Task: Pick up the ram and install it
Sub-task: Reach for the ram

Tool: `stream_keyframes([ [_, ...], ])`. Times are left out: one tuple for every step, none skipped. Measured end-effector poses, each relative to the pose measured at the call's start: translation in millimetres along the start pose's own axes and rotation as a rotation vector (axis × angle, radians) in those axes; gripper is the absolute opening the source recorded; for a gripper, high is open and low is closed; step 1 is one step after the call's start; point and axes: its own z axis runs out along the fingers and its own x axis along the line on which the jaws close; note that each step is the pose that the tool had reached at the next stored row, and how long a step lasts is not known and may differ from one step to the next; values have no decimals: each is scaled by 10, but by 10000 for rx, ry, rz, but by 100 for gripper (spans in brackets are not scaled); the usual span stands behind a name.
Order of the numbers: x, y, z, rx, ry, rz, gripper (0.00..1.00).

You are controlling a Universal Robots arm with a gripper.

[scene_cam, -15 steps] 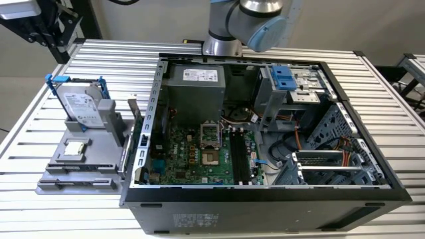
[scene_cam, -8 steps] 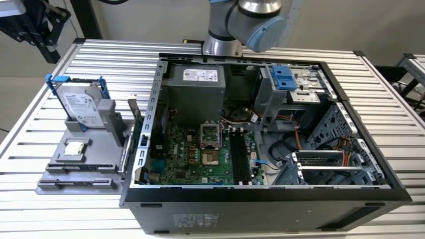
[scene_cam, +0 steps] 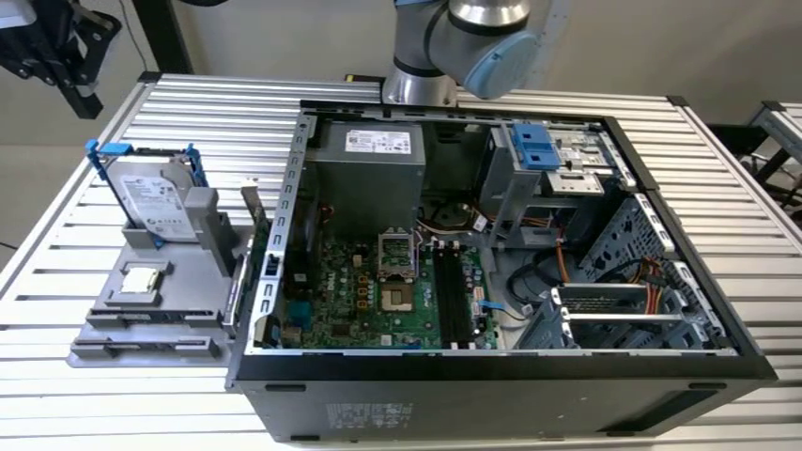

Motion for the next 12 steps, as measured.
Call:
stream_keyframes([
  [12,1,0,0,3,-47,0],
  [21,2,-1,0,5,-63,0],
  [30,2,0,-2,4,-75,0],
  [33,2,0,-2,4,-82,0],
  [33,2,-1,-2,4,-82,0],
  [33,2,0,-2,4,-84,0],
  [33,2,0,-2,4,-85,0],
  [33,2,0,-2,4,-85,0],
  [33,2,-1,-2,4,-86,0],
  [34,2,-1,-1,5,-86,0],
  [34,-1,-1,-1,6,-85,0],
  [34,-9,-2,-2,6,-86,0],
])
